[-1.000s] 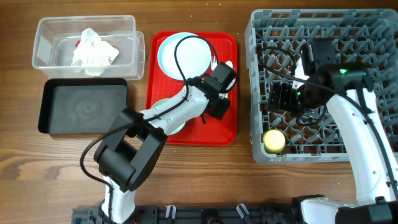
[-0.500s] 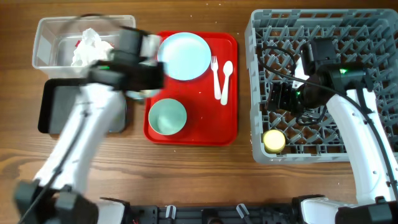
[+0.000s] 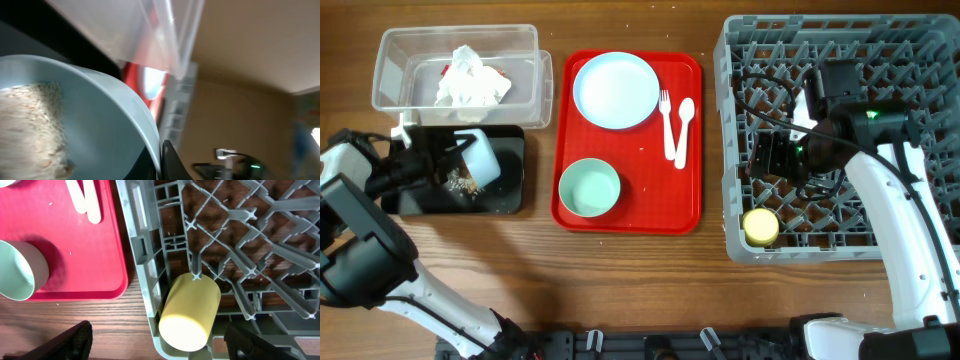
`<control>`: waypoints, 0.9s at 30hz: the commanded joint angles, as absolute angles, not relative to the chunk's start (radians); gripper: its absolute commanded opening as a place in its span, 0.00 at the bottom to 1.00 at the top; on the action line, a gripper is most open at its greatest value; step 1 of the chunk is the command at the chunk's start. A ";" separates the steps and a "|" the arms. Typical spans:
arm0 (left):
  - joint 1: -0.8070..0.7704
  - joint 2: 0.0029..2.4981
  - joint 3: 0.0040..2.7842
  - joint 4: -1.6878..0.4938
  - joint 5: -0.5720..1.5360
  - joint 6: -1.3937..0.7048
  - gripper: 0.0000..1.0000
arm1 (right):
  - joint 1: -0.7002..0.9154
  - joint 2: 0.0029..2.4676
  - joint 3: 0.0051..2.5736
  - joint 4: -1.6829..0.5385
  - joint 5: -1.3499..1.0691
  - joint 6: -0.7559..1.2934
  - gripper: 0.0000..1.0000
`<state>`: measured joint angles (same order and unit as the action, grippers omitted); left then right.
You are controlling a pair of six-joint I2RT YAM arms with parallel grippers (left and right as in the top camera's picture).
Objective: Sort waste into correct bins and load items into the dishwasher rack
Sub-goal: 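Carry the rice bowl with the left gripper and tip rice onto the black tray, then set the emptied bowl back on the red tray with the left gripper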
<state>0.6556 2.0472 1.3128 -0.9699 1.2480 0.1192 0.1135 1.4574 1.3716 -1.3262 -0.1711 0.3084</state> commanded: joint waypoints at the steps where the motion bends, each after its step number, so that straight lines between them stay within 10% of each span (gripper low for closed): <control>1: 0.714 2.069 1.306 -1.015 1.560 0.150 0.04 | 0.118 1.442 1.389 -1.328 -0.150 0.289 0.86; 18: 0.729 1.999 1.306 -1.209 1.526 0.183 0.04 | 0.118 1.442 1.390 -1.333 -0.150 0.287 0.86; 27: 0.236 1.505 1.309 -1.059 0.790 -0.046 0.04 | 0.118 1.442 1.389 -1.321 -0.157 0.262 0.87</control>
<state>0.4412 1.5818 1.3060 -1.1427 1.1309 0.1310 0.1135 1.4574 1.3716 -1.3220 -0.1711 0.2909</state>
